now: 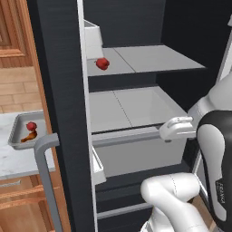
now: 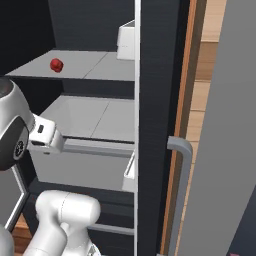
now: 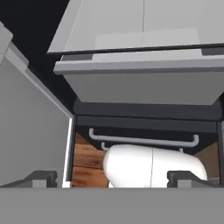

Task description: Place one bell pepper and one chicken drumstick in each tupperware on the nearby counter, to pack two identical lunches.

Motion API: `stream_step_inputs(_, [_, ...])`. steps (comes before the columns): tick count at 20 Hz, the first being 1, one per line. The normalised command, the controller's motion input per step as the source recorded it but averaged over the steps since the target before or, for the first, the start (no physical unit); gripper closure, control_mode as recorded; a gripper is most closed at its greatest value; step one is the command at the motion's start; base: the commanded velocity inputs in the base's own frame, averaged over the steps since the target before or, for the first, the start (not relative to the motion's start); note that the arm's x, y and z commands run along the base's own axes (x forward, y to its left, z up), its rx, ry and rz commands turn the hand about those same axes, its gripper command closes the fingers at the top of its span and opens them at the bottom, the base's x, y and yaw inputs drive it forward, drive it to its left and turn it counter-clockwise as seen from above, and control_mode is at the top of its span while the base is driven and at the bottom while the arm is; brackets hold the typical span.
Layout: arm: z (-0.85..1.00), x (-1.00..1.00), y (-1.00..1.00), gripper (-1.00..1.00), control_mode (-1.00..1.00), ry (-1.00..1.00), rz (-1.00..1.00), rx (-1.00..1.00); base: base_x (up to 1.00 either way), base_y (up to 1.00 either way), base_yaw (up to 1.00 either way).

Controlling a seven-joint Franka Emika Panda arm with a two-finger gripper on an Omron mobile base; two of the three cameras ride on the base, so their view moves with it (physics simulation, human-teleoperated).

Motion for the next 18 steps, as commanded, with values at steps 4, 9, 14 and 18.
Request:
stream_step_inputs(4, [0.0, 0.18, 0.0, -1.0, -1.0, 0.01, 0.14, 0.0, 0.0, 0.0, 0.0])
stream_step_inputs(9, [0.1, 0.28, 0.0, -1.0, -1.0, 0.0, 0.03, 0.0, 0.0, 0.0, 0.0])
stream_step_inputs(14, [0.23, 0.34, 0.06, -1.0, -1.0, 0.0, 0.0, -0.04, 0.0, 0.0, 0.0])
stream_step_inputs(18, [0.15, 0.54, 0.13, -1.0, -1.0, -0.03, 0.0, -0.06, 0.0, 0.0, 0.0])
